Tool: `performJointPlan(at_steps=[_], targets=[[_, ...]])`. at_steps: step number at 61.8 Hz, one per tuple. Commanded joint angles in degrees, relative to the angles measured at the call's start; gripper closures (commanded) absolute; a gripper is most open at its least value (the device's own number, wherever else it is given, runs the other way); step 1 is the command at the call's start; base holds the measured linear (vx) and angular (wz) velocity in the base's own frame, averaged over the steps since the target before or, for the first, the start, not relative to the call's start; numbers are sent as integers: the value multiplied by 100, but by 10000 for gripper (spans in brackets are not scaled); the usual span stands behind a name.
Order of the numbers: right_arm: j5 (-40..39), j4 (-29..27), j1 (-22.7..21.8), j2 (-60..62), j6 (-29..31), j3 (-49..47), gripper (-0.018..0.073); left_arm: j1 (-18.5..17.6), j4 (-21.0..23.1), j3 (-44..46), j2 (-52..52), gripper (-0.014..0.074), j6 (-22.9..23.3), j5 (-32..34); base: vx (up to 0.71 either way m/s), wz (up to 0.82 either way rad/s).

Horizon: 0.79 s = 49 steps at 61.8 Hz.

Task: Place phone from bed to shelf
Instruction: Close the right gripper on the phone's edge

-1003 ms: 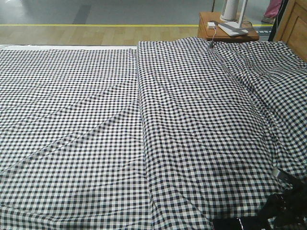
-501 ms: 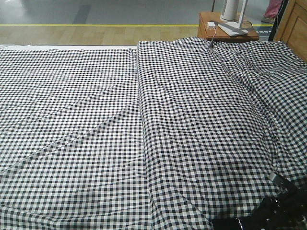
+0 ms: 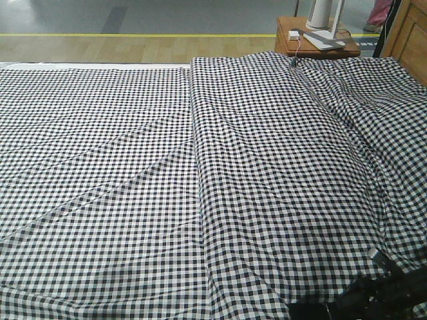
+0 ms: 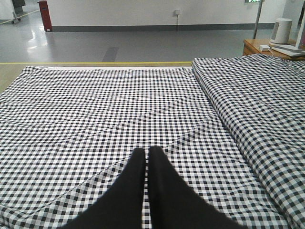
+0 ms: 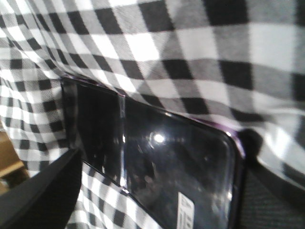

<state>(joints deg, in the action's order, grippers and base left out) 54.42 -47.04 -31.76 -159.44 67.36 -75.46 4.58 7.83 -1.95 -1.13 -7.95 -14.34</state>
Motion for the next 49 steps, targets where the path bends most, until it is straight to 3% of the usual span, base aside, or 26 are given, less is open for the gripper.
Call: performJointPlan(at_steps=[1, 16, 25, 31, 49], targets=[[667, -247, -17, 149, 196, -12, -1, -24, 51, -16, -28, 596, 22, 398, 0, 0], [822, -401, -12, 14, 313, -12, 8, -24, 51, -16, -28, 596, 22, 398, 0, 0], [896, -396, -12, 14, 406, -12, 77, -24, 51, -16, -28, 596, 22, 398, 0, 0], [908, -396, -12, 14, 462, -12, 168, -24, 51, -16, -28, 596, 22, 398, 0, 0], [950, -312, -12, 14, 510, -12, 576, -24, 51, -16, -28, 596, 22, 398, 0, 0]])
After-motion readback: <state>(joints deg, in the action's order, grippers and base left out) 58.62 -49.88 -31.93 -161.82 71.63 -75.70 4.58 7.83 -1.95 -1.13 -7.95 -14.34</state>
